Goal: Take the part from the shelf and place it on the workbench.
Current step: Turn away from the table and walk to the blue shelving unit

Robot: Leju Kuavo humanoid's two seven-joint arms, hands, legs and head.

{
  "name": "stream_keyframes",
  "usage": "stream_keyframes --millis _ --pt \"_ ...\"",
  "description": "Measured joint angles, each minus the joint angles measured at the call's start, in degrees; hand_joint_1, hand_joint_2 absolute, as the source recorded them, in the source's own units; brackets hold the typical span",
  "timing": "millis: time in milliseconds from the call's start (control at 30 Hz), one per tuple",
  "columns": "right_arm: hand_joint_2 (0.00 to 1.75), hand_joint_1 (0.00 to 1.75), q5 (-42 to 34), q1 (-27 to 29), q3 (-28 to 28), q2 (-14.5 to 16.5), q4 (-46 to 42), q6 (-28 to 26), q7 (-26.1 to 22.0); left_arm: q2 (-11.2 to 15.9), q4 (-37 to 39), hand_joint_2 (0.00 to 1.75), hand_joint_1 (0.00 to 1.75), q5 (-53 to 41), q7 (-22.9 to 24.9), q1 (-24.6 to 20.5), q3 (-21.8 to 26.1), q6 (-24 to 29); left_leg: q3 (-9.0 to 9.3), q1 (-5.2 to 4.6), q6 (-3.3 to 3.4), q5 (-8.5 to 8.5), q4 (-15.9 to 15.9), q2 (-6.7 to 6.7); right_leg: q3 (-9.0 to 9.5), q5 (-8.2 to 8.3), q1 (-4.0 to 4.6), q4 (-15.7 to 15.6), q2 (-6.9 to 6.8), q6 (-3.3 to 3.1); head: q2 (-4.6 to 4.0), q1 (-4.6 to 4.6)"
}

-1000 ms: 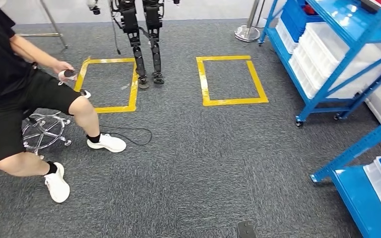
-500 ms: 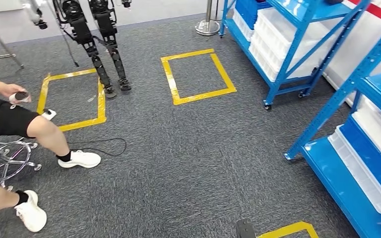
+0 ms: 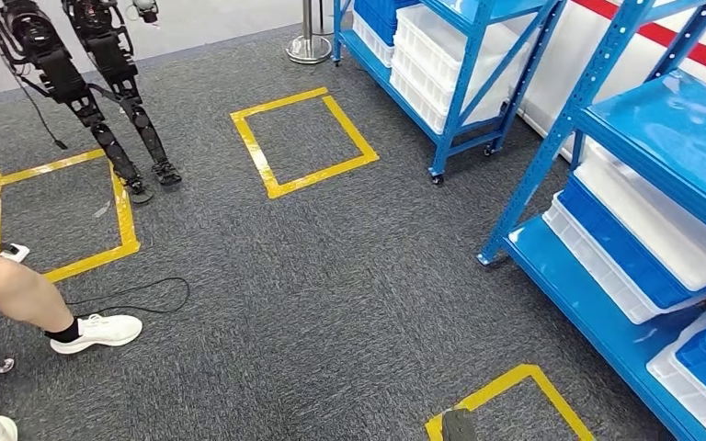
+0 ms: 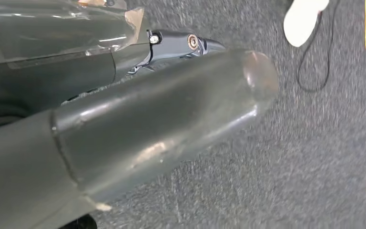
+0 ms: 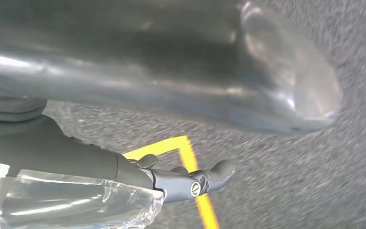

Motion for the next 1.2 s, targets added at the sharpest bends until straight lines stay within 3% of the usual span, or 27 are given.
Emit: stream_keyframes --millis 33,100,167,267,333,400,467,500,567,633,700,767,833,900,967,1000,1033,1100,1133,1200 --pt "0.00 0.00 0.00 0.09 -0.08 -0.07 0.02 -0.01 -0.02 0.00 0.08 0.00 0.00 -0.02 0.00 -0.06 0.00 0.01 0.07 0.00 -0.09 -0.05 0.01 0.72 1.62 1.14 -0.11 -2.71 -0.42 0.45 -0.01 0.01" --pt "0.00 0.00 -0.03 0.01 -0.23 -0.18 0.03 -0.01 -0.05 0.02 0.23 0.00 0.00 -0.04 0.01 -0.19 0.01 0.13 0.35 -0.19 -0.55 -0.35 0.11 1.99 6.33 3.79 -0.15 -10.72 -2.86 1.03 -0.01 0.09" --pt "0.00 0.00 -0.12 -0.16 -0.47 -0.20 0.04 -0.01 -0.09 0.08 0.30 0.00 0.00 -0.13 0.00 -0.27 0.07 0.39 0.77 -0.52 -1.26 -0.75 0.18 3.07 8.84 5.22 0.05 -15.09 -4.55 0.52 -0.01 -0.08" --pt "0.00 0.00 -0.27 0.14 -0.84 -0.32 0.09 -0.03 -0.10 0.13 0.32 0.00 0.00 -0.57 -0.01 -0.56 0.12 0.77 1.30 -0.18 -2.24 -1.17 0.22 4.07 8.75 5.63 0.08 -15.51 -3.12 -0.81 -0.01 -0.43" --pt "0.00 0.00 -0.33 0.19 -1.01 -0.33 0.11 -0.04 -0.10 0.13 0.33 0.00 0.00 -0.79 -0.01 -0.62 0.10 0.91 0.40 0.28 -2.77 -3.18 2.70 1.68 8.80 5.93 -0.24 -15.65 -1.89 -1.75 -0.01 -0.57" --pt "0.00 0.00 -0.26 0.06 -1.11 -0.25 0.12 -0.05 -0.11 0.17 0.34 0.00 0.00 -1.10 -0.01 -0.38 0.06 1.38 -2.60 0.39 -2.84 -7.01 9.33 -1.42 8.77 6.14 -0.07 -15.68 -0.61 -2.46 -0.01 -0.74" --pt "0.00 0.00 -0.21 0.14 -1.18 -0.21 0.14 -0.06 -0.12 0.21 0.32 0.00 0.00 -1.45 -0.01 -0.08 0.02 2.11 -5.72 0.36 -2.73 -9.15 15.44 -2.30 8.73 6.24 0.32 -15.65 0.79 -2.75 -0.01 -0.77" --pt "0.00 0.00 -0.19 0.24 -1.22 -0.22 0.15 -0.06 -0.12 0.22 0.28 0.00 0.00 -1.48 -0.01 0.03 0.01 2.27 -6.22 0.37 -2.62 -8.59 16.01 -2.42 8.75 6.27 0.44 -15.63 1.54 -2.79 -0.01 -0.76" --pt "0.00 0.00 -0.13 0.36 -1.30 -0.24 0.17 -0.06 -0.13 0.22 0.15 0.00 0.00 -0.88 -0.01 0.11 -0.01 1.62 -4.21 0.39 -2.24 -4.60 10.91 -3.20 8.89 6.30 0.53 -15.57 3.05 -2.80 -0.01 -0.77" --pt "0.00 0.00 -0.04 0.26 -1.39 -0.13 0.19 -0.05 -0.13 0.27 0.03 0.00 0.00 0.06 -0.01 0.14 0.01 0.44 -1.21 0.42 -1.84 -1.47 4.03 -5.77 8.89 6.37 0.68 -15.45 4.36 -2.62 -0.01 -0.73" --pt "0.00 0.00 0.02 0.12 -1.51 -0.01 0.19 -0.03 -0.13 0.33 -0.16 0.00 0.00 0.45 -0.01 0.19 0.02 -0.30 -0.15 0.16 -1.59 -1.02 1.48 -7.03 8.42 6.63 0.71 -15.42 5.49 -2.05 -0.01 -0.70" --pt "0.00 0.00 0.02 0.16 -1.62 0.03 0.19 -0.01 -0.13 0.34 -0.42 0.00 0.00 0.55 -0.01 0.08 0.03 -0.61 -0.01 -0.08 -1.03 -0.58 0.89 -5.82 7.84 6.97 0.52 -15.41 6.33 -1.27 -0.01 -0.71" --pt "0.00 0.00 0.01 0.15 -1.79 0.04 0.19 0.00 -0.12 0.36 -0.61 0.00 0.00 0.61 -0.01 -0.04 0.05 -0.73 0.20 -0.06 -0.22 0.09 0.06 -4.43 6.41 6.04 0.55 -13.35 4.54 -1.03 -0.01 -0.55" --pt "0.00 0.00 0.01 -0.05 -1.98 0.06 0.19 0.01 -0.11 0.38 -0.71 0.00 0.00 0.63 -0.01 0.09 0.11 -0.76 0.20 -0.18 0.20 0.38 -0.32 -2.72 3.01 3.03 0.49 -6.97 1.54 -1.28 -0.01 -0.26" --pt "0.00 0.00 0.01 -0.05 -2.08 0.07 0.19 0.01 -0.10 0.39 -0.73 0.00 0.00 0.63 -0.01 0.27 0.24 -0.76 0.03 -0.33 0.28 0.38 -0.30 -0.92 -0.26 0.44 0.16 -0.08 0.39 -1.05 0.00 -0.05" --pt "0.00 0.00 0.01 0.06 -2.10 0.05 0.20 0.01 -0.10 0.39 -0.73 0.00 0.00 0.63 -0.01 0.30 0.31 -0.78 -0.01 -0.34 0.25 0.36 -0.28 -0.11 -0.62 0.23 -0.05 1.04 0.17 -0.65 -0.01 -0.04" --pt "0.00 0.00 0.01 0.16 -2.11 0.03 0.20 0.01 -0.10 0.39 -0.73 0.00 0.00 0.63 -0.01 0.30 0.35 -0.82 0.01 -0.30 0.17 0.32 -0.27 0.64 0.35 0.90 -0.26 -0.29 -0.13 -0.08 -0.01 0.03" --pt "0.00 0.00 0.06 0.15 -2.14 -0.01 0.21 0.00 -0.10 0.40 -0.77 0.00 0.00 0.63 -0.01 0.27 0.38 -1.05 0.23 -0.25 -0.25 0.15 -0.20 2.00 4.96 3.35 -0.73 -8.05 -1.93 0.95 -0.01 0.08" --pt "0.00 0.00 0.11 0.04 -2.14 -0.01 0.21 -0.01 -0.09 0.43 -0.82 0.00 0.00 0.62 -0.01 0.28 0.40 -1.17 0.34 -0.36 -0.67 -0.08 -0.10 2.61 7.18 4.39 -0.71 -11.82 -3.15 1.12 -0.01 0.12" --pt "0.00 0.00 0.20 -0.12 -2.14 0.04 0.21 0.00 -0.10 0.48 -1.04 0.00 0.00 0.62 -0.01 0.27 0.49 -1.41 0.62 -0.56 -1.53 -0.42 0.02 3.73 9.11 5.27 -0.51 -15.37 -4.30 0.47 -0.01 -0.09"
